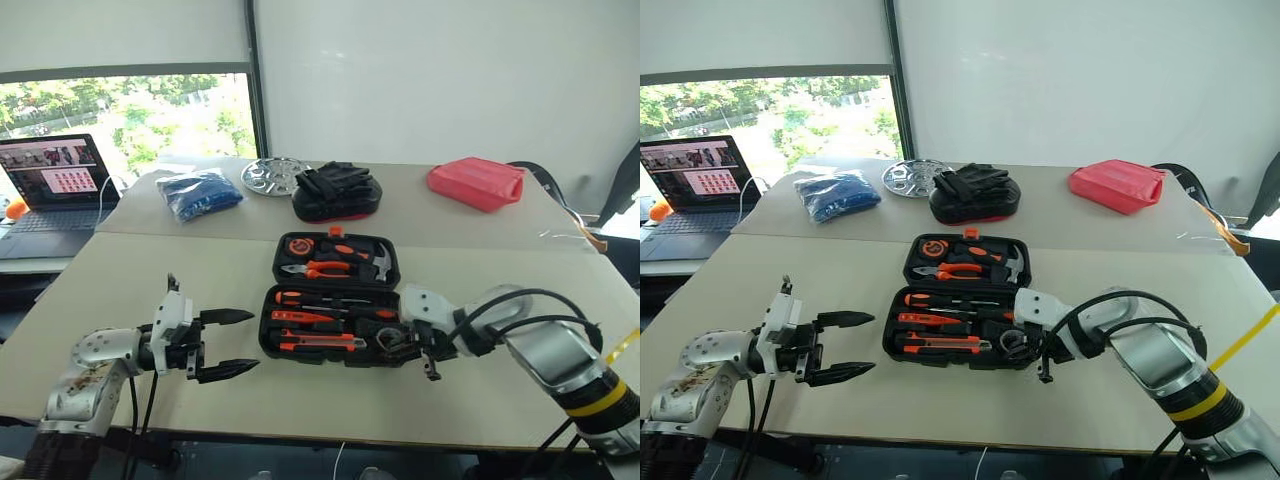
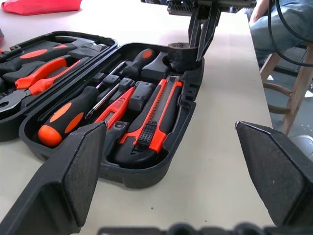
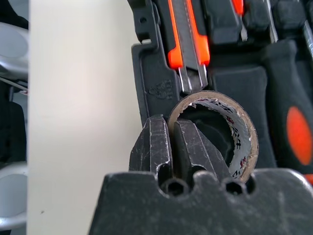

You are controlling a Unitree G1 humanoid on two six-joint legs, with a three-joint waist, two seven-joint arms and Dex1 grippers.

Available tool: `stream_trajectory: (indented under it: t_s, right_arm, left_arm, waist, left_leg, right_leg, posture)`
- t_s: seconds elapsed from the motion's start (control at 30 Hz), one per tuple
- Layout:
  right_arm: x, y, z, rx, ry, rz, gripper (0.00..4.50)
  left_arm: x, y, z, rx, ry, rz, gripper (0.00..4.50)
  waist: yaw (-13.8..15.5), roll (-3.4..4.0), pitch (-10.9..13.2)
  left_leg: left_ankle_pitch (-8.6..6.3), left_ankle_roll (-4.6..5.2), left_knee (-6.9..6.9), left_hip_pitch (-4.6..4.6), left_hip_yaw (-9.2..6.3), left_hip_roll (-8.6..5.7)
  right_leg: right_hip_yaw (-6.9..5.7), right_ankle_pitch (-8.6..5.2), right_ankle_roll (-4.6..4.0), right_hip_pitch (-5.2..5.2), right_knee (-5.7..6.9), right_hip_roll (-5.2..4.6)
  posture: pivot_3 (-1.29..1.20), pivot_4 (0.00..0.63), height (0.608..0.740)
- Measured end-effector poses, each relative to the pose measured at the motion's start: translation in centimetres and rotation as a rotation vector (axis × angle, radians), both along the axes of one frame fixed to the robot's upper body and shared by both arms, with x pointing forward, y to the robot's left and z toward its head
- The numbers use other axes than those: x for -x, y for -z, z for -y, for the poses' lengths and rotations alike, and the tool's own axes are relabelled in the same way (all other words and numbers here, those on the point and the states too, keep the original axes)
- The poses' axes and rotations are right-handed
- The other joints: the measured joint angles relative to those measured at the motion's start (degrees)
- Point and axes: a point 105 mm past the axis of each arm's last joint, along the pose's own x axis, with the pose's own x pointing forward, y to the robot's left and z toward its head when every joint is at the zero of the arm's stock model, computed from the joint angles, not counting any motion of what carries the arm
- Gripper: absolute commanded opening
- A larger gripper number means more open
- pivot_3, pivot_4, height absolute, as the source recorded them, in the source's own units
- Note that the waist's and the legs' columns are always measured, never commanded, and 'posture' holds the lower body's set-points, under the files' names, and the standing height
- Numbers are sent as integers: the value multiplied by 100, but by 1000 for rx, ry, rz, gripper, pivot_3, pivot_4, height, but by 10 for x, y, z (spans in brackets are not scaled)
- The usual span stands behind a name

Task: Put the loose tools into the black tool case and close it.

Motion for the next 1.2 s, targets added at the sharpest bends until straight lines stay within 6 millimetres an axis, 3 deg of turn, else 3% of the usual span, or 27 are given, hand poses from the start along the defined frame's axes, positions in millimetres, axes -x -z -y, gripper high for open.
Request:
stream_trajectory:
  t_s: [0.03,0.07,0.3,0.4,0.5,0.6,0.7,0.77,0.8,0.83,0.97,1.2]
  right_arm:
    - [-2,1,1,8,8,1,17]
    - [-2,3,2,15,11,2,781]
    - [-9,-10,5,-16,19,64,2943]
    - [-5,-36,9,-176,18,57,2943]
    - [-7,-52,34,-260,69,111,2943]
    - [-18,-40,60,-268,179,140,2263]
    - [-37,-17,84,-226,300,225,1156]
    - [-50,-7,88,-230,348,303,627]
    - [-55,-5,89,-233,362,328,155]
    - [-60,-2,89,-228,372,364,4]
    - [-80,6,90,-226,417,478,0]
    - [-89,18,57,-269,363,489,0]
  left_arm:
    - [0,0,0,0,0,0,4500]
    - [0,0,0,0,0,-1,4500]
    - [-1,1,-1,-3,-18,0,4500]
    - [-7,2,-5,-9,-83,3,4500]
    - [-17,4,-16,-7,-186,-15,4500]
    - [-29,12,-29,-29,-309,-45,3833]
    - [-47,19,-40,-33,-450,-73,2723]
    - [-59,18,-37,-15,-504,-70,2136]
    - [-64,16,-35,-7,-515,-66,1751]
    - [-68,16,-32,-14,-528,-65,1415]
    - [-87,24,-23,-31,-603,-84,26]
    - [-101,32,2,-71,-585,-104,26]
  waist:
    - [1,0,0]
    - [2,0,0]
    - [14,-1,0]
    - [15,-2,1]
    - [33,-3,0]
    - [17,-6,-1]
    - [9,-5,-1]
    - [-22,-5,-1]
    - [-25,-5,-1]
    - [-31,-5,-1]
    - [-27,-5,-1]
    - [-27,-4,-1]
  left_leg:
    - [0,0,0,0,-1,0]
    - [0,0,0,-1,-1,-1]
    - [0,0,0,-5,-1,-2]
    - [0,0,-1,-4,-4,-1]
    - [0,0,0,-2,-6,-2]
    - [0,0,1,3,-3,-2]
    - [3,-1,1,4,-2,-4]
    - [5,-2,1,6,0,-3]
    - [5,-3,1,5,0,-4]
    - [6,-4,0,2,0,-5]
    - [7,-6,0,3,0,-7]
    - [8,-7,0,4,-1,-8]
  right_leg:
    - [-1,0,0,0,0,0]
    - [-1,0,0,0,0,-1]
    - [-2,0,0,-2,-4,-2]
    - [-3,0,0,1,-2,-2]
    - [-6,0,1,7,-6,-4]
    - [-4,1,2,9,-2,-3]
    - [-2,4,-1,5,3,-2]
    - [2,7,-3,4,7,0]
    - [2,7,-3,2,9,1]
    - [4,8,-3,-2,9,0]
    - [5,8,-3,-3,19,-2]
    - [7,8,-3,-6,36,-2]
  posture:
    - [0,150,740]
    - [0,150,740]
    - [0,150,740]
    - [0,150,740]
    - [0,150,740]
    - [0,150,740]
    - [0,150,740]
    - [0,150,740]
    - [0,150,740]
    - [0,150,740]
    - [0,150,740]
    - [0,150,740]
